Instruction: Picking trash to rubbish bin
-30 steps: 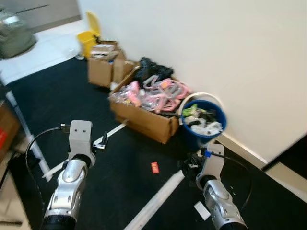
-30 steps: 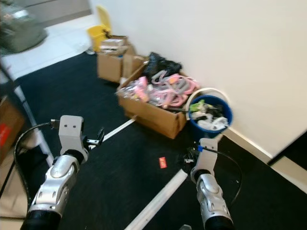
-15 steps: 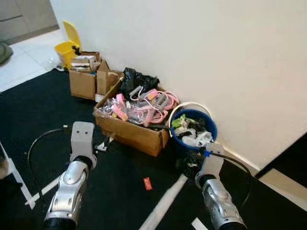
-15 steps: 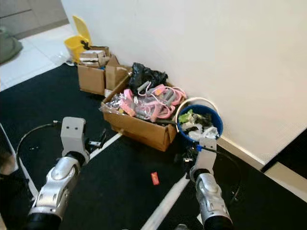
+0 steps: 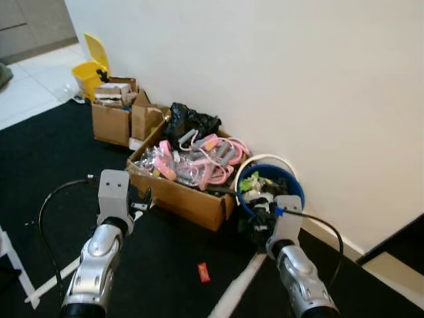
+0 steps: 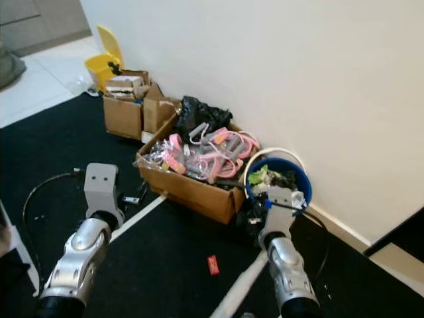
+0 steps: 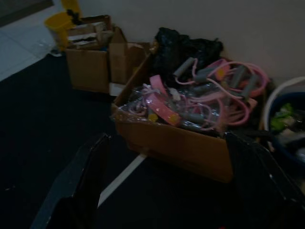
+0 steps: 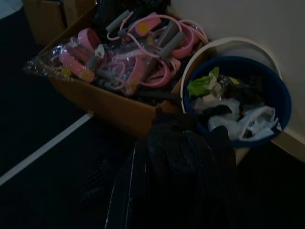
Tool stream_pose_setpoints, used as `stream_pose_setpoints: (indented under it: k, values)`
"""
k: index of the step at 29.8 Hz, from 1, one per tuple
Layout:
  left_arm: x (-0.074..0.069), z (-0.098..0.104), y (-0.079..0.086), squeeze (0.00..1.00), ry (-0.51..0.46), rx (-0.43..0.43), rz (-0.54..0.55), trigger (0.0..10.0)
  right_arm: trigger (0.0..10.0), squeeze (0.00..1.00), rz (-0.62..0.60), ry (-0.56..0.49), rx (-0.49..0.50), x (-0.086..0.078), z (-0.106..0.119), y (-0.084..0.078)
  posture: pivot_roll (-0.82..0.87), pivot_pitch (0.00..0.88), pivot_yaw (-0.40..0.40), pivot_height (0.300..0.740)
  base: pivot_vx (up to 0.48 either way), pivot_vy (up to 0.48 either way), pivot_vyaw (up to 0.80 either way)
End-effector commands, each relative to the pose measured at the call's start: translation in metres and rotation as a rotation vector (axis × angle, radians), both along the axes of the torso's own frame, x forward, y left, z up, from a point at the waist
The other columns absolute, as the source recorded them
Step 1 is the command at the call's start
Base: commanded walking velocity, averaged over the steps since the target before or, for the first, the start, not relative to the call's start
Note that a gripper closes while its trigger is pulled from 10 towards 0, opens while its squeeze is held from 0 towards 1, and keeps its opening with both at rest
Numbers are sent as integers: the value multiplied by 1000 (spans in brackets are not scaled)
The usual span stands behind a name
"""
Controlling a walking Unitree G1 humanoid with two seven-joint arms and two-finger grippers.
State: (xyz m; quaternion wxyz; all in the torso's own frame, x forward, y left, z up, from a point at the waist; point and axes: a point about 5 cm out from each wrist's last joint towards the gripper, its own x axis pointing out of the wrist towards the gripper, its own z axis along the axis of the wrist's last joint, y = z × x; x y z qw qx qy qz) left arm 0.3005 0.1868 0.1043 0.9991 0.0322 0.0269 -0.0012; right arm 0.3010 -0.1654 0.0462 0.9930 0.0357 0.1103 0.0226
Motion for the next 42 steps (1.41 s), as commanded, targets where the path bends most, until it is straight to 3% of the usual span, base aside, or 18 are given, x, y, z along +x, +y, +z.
stream_pose_setpoints:
  k: [1,10,31,42]
  values:
    - [-2,-4,-1,0,18,6,-4,10000,10000,0,-7,13,-5,-2,-3,-4,40,124,33,740,382,0,594]
    - [-4,-5,-1,0,22,6,-2,10000,10000,0,-4,15,-20,-2,-3,-3,41,127,29,740,378,0,788]
    - [-5,-5,-1,0,23,6,0,10000,10000,0,77,8,-19,-2,-1,7,44,138,29,740,376,0,0]
    - [-6,-4,-1,0,23,8,4,10000,10000,0,50,14,13,-2,-2,5,48,139,27,740,374,0,214]
